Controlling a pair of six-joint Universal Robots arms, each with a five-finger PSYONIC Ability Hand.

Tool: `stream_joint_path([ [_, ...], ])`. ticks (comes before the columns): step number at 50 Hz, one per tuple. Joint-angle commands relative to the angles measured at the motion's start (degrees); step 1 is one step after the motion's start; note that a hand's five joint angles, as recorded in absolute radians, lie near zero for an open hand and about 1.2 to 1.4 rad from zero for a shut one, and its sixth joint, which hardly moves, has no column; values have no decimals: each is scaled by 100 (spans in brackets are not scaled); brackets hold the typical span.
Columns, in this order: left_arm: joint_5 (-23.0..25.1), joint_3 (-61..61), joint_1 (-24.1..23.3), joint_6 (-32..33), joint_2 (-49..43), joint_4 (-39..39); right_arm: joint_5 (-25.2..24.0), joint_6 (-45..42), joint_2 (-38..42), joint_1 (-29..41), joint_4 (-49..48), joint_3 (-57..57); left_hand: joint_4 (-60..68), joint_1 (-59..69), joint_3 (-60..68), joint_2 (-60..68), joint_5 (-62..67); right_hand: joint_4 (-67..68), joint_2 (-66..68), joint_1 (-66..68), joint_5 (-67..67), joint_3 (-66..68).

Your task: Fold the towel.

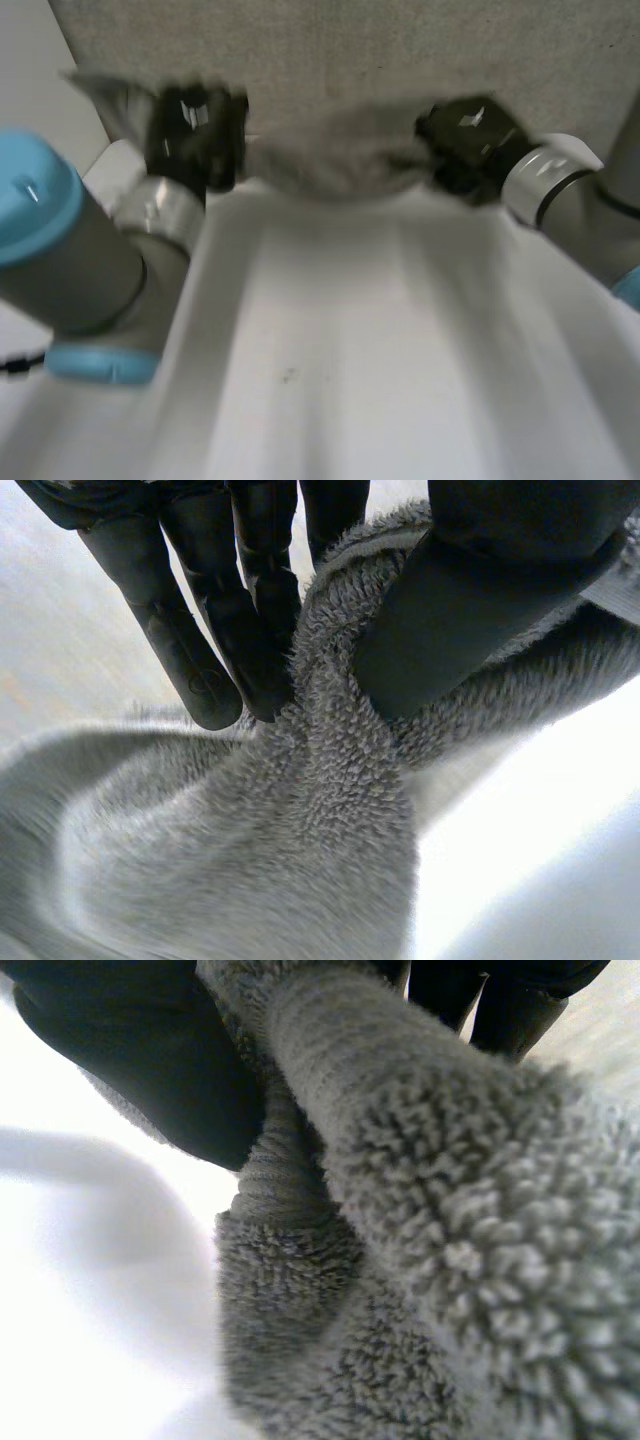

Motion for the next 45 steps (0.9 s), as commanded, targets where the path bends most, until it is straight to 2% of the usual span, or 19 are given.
stream_joint_path([
  [1, 41, -1595, -59, 31, -267, -17, -30, -661, 1019, 229, 938, -244, 812, 1163, 820, 839, 962, 1154, 1341, 2558, 1418, 1189],
  [3, 24, -1857, -103, 22, -573, -70, 119, -766, 1360, 264, 1113, -244, -159, 191, -151, -132, -9, 1154, 1341, 2558, 1418, 1189],
  [4, 24, -1859, -103, 22, -575, -70, 120, -767, 1361, 264, 1114, -244, -164, 187, -155, -137, -13, 1154, 1341, 2558, 1418, 1189],
  [6, 6, -1911, -147, 13, -645, -88, 435, -784, 1545, 316, 1193, -244, -567, -217, -559, -540, -417, 1154, 1341, 2558, 1418, 1189],
  [8, -3, -1955, -340, 13, -619, -166, 593, -784, 1555, 325, 1202, -235, -2322, -1972, -2314, -2295, -2172, 1154, 1341, 2558, 1418, 1189],
  [9, -3, -1955, -341, 13, -619, -167, 594, -784, 1555, 325, 1202, -235, -2333, -1983, -2325, -2306, -2183, 1154, 1341, 2558, 1418, 1189],
  [11, -20, -1911, -463, 13, -479, -237, 848, -793, 1476, 308, 1220, -174, -4093, -3742, -4085, -4066, -3942, 1154, 1341, 2558, 1418, 1189],
  [12, -20, -1911, -464, 13, -478, -237, 849, -793, 1476, 308, 1220, -173, -4100, -3749, -4091, -4073, -3949, 1154, 1341, 2558, 1418, 1189],
  [14, -12, -1894, -490, 13, -58, -290, 954, -749, 1266, 255, 1158, -51, -5405, -5054, -5397, -5378, -5255, 1154, 1341, 2558, 1418, 1189],
  [23, 76, -1946, -402, 5, 445, -307, 964, -652, 1054, 44, 815, 266, -5546, -5196, -5538, -5519, -5396, 1154, 1341, 2558, 1418, 1189],
  [28, 261, -1990, -59, 13, 533, -492, 893, -441, 1150, -61, 701, 433, -5530, -5179, -5521, -5503, -5379, 1154, 1341, 2558, 1418, 1189],
  [30, 794, -1990, 456, 5, 524, -649, 762, -363, 1247, -70, 649, 503, -5496, -5146, -5488, -5469, -5346, 1154, 1341, 2558, 1418, 1189],
  [31, 797, -1990, 459, 5, 524, -650, 761, -362, 1247, -70, 648, 503, -5496, -5145, -5488, -5469, -5345, 1154, 1341, 2558, 1418, 1189],
  [33, 1514, -1929, 1071, 13, 507, -781, 683, -362, 1282, -79, 648, 530, -5312, -4961, -5304, -5285, -5161, 1154, 1341, 2558, 1418, 1189],
  [34, 1518, -1929, 1074, 13, 506, -782, 682, -362, 1282, -79, 648, 530, -5311, -4960, -5303, -5284, -5160, 1154, 1341, 2558, 1418, 1189],
  [36, 2148, -1780, 1565, 13, 358, -948, 674, -354, 1291, -79, 640, 547, -4557, -4207, -4549, -4530, -4407, 1154, 1341, 2558, 1418, 1189],
  [39, 2370, -1709, 1716, 5, 260, -1019, 665, -354, 1291, -79, 640, 556, -4436, -4085, -4428, -4409, -4286, 1154, 1341, 2558, 1418, 1189],
  [41, 2598, -1587, 1979, 13, 77, -1125, 665, -354, 1300, -79, 648, 574, -4203, -3852, -4194, -4176, -4052, 1154, 1341, 2558, 1418, 1189],
  [45, 2652, -1463, 2050, 13, -197, -1125, 656, -362, 1300, -79, 640, 618, -3898, -3547, -3890, -3871, -3747, 1154, 1341, 2558, 1418, 1189],
])
